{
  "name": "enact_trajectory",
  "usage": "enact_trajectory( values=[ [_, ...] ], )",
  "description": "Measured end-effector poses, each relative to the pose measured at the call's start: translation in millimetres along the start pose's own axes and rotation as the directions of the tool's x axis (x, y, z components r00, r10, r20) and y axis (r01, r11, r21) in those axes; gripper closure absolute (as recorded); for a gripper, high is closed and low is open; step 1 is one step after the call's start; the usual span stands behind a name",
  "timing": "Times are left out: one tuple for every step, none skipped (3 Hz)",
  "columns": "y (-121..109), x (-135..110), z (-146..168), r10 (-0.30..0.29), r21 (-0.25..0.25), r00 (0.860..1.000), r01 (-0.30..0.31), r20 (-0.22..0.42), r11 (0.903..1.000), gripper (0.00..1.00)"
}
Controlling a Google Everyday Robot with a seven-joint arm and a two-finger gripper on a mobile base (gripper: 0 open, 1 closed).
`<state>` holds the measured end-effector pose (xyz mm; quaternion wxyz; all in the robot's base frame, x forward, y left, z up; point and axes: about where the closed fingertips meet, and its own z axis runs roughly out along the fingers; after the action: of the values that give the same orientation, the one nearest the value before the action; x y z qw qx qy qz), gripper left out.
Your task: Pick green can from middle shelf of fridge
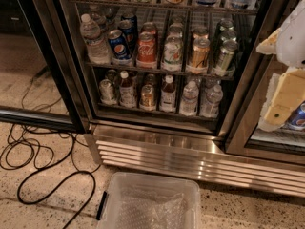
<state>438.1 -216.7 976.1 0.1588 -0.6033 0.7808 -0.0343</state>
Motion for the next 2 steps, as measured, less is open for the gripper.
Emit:
enact_trajectory(
  values=[
    [0.0,0.0,0.1,0.0,0.0,1.0,0.0,0.0,1.0,0.0],
    [-0.8,-8.0,37.4,0.07,-0.007,0.997,-0.07,0.023,0.9975,0.0]
  ],
)
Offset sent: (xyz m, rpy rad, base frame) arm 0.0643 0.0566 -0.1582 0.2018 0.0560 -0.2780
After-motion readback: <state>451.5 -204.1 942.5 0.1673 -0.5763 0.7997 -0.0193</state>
